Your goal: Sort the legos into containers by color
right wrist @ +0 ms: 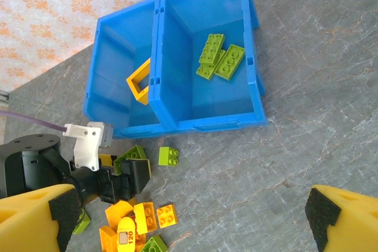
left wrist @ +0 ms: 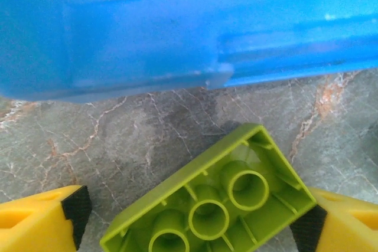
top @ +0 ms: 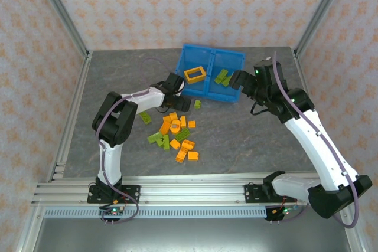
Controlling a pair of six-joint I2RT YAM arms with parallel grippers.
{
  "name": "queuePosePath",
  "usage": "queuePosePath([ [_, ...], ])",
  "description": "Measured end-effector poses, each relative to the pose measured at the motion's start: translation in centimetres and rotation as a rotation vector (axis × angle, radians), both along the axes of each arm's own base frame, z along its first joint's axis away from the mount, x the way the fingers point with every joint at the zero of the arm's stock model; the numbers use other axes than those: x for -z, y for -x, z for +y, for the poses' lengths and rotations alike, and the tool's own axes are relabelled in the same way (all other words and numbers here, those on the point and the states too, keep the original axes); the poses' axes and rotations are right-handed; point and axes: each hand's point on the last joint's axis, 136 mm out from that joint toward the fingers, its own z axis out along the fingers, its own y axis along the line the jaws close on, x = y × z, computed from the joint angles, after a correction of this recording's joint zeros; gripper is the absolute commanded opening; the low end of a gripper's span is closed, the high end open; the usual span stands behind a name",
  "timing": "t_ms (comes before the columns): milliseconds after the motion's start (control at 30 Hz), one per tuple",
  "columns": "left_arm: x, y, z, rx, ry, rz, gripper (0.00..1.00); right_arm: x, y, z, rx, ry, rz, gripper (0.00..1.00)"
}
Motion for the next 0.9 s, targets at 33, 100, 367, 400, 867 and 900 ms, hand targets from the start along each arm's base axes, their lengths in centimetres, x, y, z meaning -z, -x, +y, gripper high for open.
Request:
queuePosePath([
  [33,0.0,-0.1,-0.1,-0.003,0.006,-0.002,0.81,0.0,0.1,0.0,-0.002,0.002,-0.001,0.99],
  [100,0.0,-0.1,-0.2,-0.006,0.013,-0.004,0.77,-0.1,0.3,-0.1,-0.004,0.005,-0.002,0.99],
  [367,0.1,0.0,0.1,-0.008,0.027,-0.019,0.64,0.3,0.5,-0.3,-0.004,0.008,0.005,0.99],
  [400,0.1,0.2,0.1,-0.008,0.029,-0.020,0.64,0.4,0.5,-0.3,-0.004,0.009,0.008,0.99],
  [867,-5.8,2.3,0.5,0.022,0.089,-0.106,0.86,0.6,0.6,-0.2,-0.007,0.009,0.013,0.99],
  [900,-5.9,2.2,0.5,0.031,0.081,-0.110,0.89,0.6,0.6,-0.2,-0.007,0.009,0.013,0.99],
])
